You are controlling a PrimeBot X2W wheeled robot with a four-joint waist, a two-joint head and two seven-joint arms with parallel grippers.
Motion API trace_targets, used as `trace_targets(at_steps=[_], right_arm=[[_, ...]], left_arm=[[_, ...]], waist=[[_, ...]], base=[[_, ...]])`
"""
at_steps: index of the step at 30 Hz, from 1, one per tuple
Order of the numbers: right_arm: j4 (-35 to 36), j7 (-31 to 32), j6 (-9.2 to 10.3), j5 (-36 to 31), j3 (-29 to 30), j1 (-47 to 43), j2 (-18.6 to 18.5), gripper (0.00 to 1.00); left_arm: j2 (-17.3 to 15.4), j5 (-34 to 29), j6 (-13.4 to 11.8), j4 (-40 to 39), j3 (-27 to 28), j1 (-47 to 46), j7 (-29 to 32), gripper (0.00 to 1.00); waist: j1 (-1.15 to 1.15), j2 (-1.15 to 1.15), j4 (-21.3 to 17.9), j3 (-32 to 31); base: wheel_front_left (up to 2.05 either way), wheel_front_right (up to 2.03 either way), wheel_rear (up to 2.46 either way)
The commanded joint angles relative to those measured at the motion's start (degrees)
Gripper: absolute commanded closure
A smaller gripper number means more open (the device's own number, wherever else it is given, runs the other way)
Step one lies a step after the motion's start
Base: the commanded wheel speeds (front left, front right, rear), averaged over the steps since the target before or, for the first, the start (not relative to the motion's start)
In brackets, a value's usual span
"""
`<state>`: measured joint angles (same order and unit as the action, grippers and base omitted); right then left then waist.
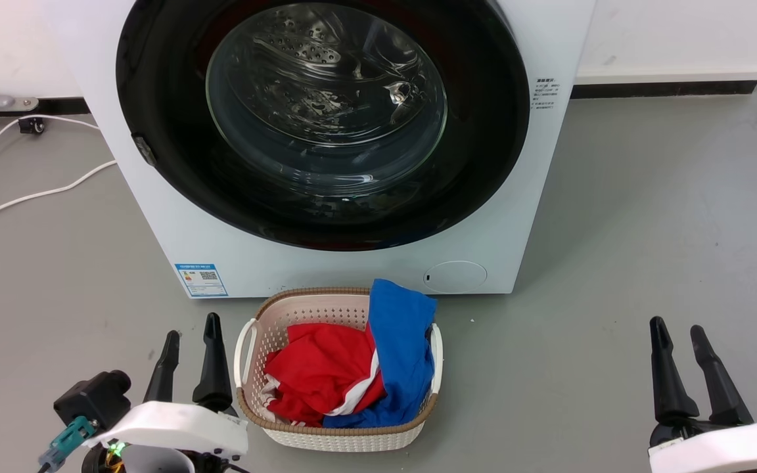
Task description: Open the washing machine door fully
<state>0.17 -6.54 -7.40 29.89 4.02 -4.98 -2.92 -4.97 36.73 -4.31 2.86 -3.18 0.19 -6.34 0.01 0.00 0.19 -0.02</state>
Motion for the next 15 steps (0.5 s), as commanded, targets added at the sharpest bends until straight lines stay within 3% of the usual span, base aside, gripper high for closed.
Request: trace_targets(at_steps=[1,15], right_arm=[[1.3,-0.6,-0.11,-2.5,0.0,-0.3,-0.1,0.00],[3.0,-2.8,-0.12,-11.7,-0.2,-2.0,-0.1,0.00]], left_arm=[[-0.6,-2.3,-0.3,-1.1,-0.4,0.0,-0.7,0.00],[-1.3,-10.8,-0.6,-2.0,-2.6,1.2,-2.9,0.00]], waist=[[-0.01,0.00,0.0,0.0],[-0.01,0.00,0.1,-0.2]], base=[[0.00,0.00,0.00],[0.00,0.00,0.00]])
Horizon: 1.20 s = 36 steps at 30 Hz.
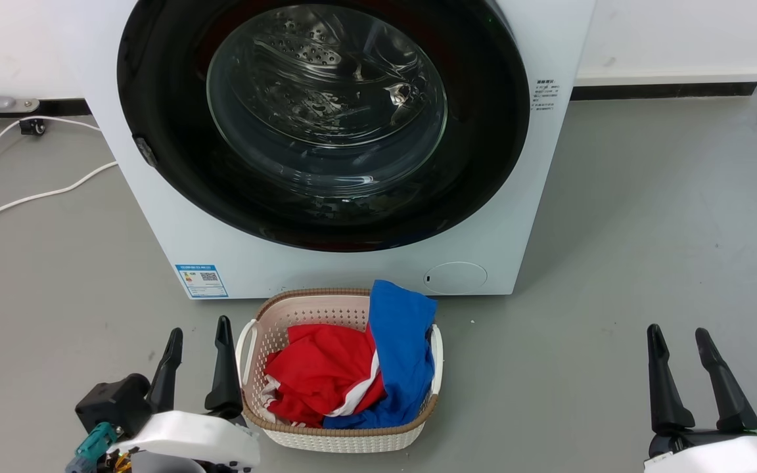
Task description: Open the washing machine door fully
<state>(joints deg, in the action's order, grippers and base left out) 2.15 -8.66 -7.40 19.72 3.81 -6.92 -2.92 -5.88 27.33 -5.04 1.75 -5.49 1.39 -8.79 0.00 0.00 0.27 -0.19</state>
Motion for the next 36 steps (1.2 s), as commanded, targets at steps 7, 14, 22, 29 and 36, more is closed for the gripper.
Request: trace_targets(at_steps=[7,14,22,29,36], right_arm=[[1.6,-1.5,-0.12,-4.7,0.0,-0.9,0.0,0.00],[2.4,-2.4,-0.13,-7.8,-0.1,-1.7,0.0,0.00],[3.2,-3.5,-0.13,-11.1,-0.2,-2.7,0.0,0.00],[4.0,-4.2,-0.14,-13.8,-0.3,-3.4,0.0,0.00],[4.7,-5.0,-0.14,-16.1,-0.5,-4.0,0.0,0.00]], left_arm=[[-0.3,-4.3,0.7,-1.2,-0.6,0.4,-1.3,0.00],[0.1,-7.8,1.4,-1.1,-0.8,1.2,-2.2,0.00],[0.7,-11.3,2.5,-0.6,-0.5,2.0,-3.3,0.00],[1.4,-14.4,3.8,-0.6,-0.2,2.5,-4.1,0.00],[1.9,-17.6,4.3,-0.9,0.3,3.1,-4.8,0.00]], waist=[[0.00,0.00,0.1,0.0],[0.00,0.00,0.3,-0.2],[0.00,0.00,0.4,-0.5],[0.00,0.00,0.6,-0.7],[0.00,0.00,0.6,-0.8]], base=[[0.00,0.00,0.00],[0.00,0.00,0.00],[0.00,0.00,0.00],[0.00,0.00,0.00],[0.00,0.00,0.00]])
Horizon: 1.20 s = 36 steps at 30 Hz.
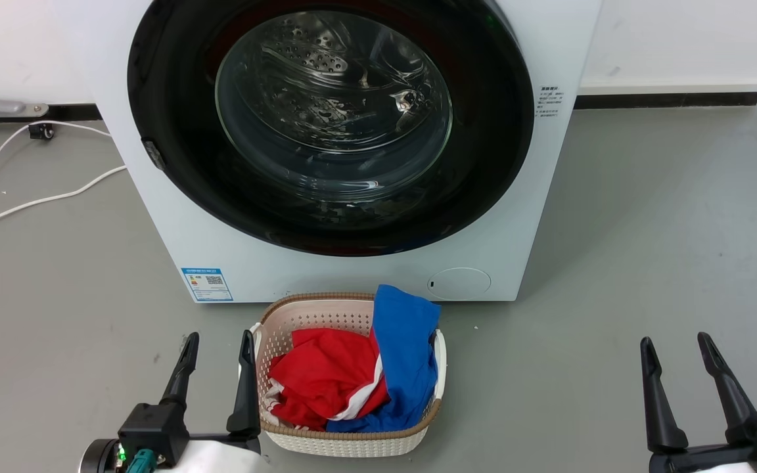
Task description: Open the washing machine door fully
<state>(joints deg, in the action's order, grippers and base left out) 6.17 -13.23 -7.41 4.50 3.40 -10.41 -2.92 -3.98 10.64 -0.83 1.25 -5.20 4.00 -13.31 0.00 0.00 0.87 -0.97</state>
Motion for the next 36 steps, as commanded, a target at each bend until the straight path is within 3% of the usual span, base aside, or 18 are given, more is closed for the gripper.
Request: trace_targets(at_steps=[1,16,26,36], right_arm=[[0.7,-0.6,-0.13,-1.2,-0.1,-0.6,0.0,0.00],[1.6,-2.1,-0.07,-2.7,0.0,-1.7,0.1,0.00],[0.1,-2.0,-0.07,1.7,0.1,-1.7,0.1,0.00],[-0.2,-2.0,-0.07,1.6,-0.2,-1.7,0.1,0.00]], left_arm=[[0.1,-1.3,0.1,-0.4,0.1,0.5,-0.5,0.00],[0.9,-7.2,0.6,-0.2,0.7,1.5,-2.0,0.00],[1.0,-7.0,0.8,0.2,1.1,1.4,-1.9,0.00],[1.1,-7.0,0.7,0.6,1.3,1.4,-1.9,0.00]], waist=[[0.00,0.00,0.0,0.0],[0.00,0.00,0.2,0.1],[0.00,0.00,0.3,0.2],[0.00,0.00,0.3,0.2]], base=[[0.00,0.00,0.00],[0.00,0.00,0.00],[0.00,0.00,0.00],[0.00,0.00,0.00]])
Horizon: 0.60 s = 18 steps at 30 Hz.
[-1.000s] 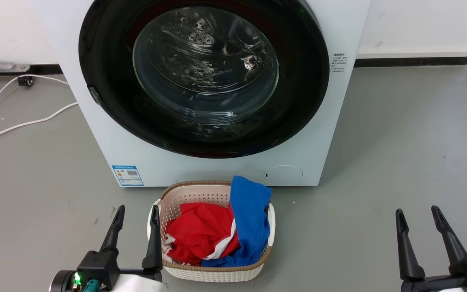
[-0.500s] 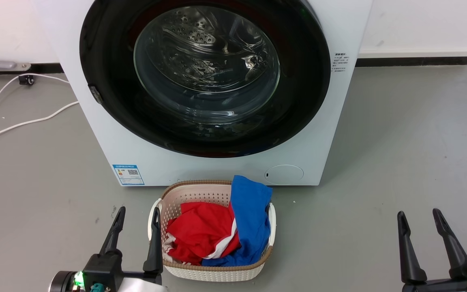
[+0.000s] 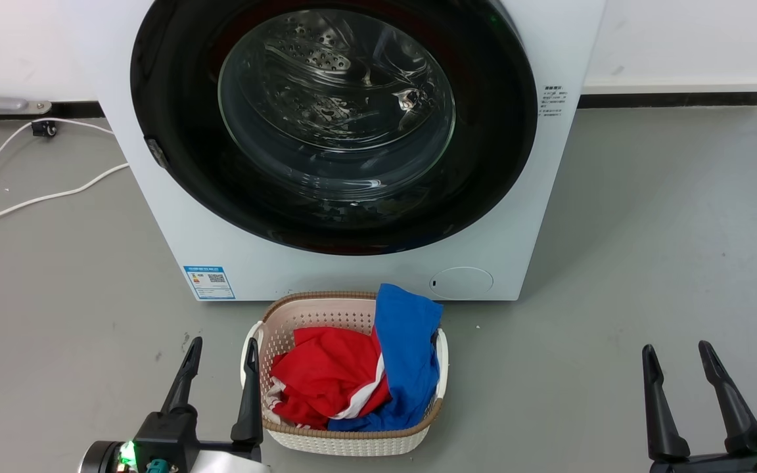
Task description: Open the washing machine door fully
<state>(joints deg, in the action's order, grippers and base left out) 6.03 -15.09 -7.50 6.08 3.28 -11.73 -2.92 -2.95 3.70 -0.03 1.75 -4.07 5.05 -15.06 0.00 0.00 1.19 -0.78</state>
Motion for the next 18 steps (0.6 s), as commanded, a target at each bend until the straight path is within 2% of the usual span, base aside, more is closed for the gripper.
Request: trace_targets(at_steps=[1,7,14,18], right_arm=[[0.0,-0.1,0.01,-0.1,-0.1,-0.4,0.1,0.00],[-0.2,-0.1,0.01,3.2,0.8,0.1,0.1,0.00],[-2.5,-0.1,0.01,22.8,2.9,1.6,0.0,0.00],[-4.6,-0.1,0.01,34.2,1.5,2.2,0.0,0.00]], left_arm=[[0.1,-0.1,-0.1,0.2,0.2,0.3,-0.2,0.00],[0.1,0.4,-0.3,0.4,0.1,0.2,-0.2,0.00],[0.1,0.5,-0.6,0.6,0.0,0.4,-0.2,0.00],[0.1,0.7,-0.7,0.6,0.1,0.6,-0.2,0.00]], waist=[[0.00,0.00,0.0,0.0],[0.00,0.00,0.1,-0.2],[0.00,0.00,0.0,-0.4],[0.00,0.00,-0.1,-0.6]], base=[[0.00,0.00,0.00],[0.00,0.00,0.00],[0.00,0.00,0.00],[0.00,0.00,0.00]])
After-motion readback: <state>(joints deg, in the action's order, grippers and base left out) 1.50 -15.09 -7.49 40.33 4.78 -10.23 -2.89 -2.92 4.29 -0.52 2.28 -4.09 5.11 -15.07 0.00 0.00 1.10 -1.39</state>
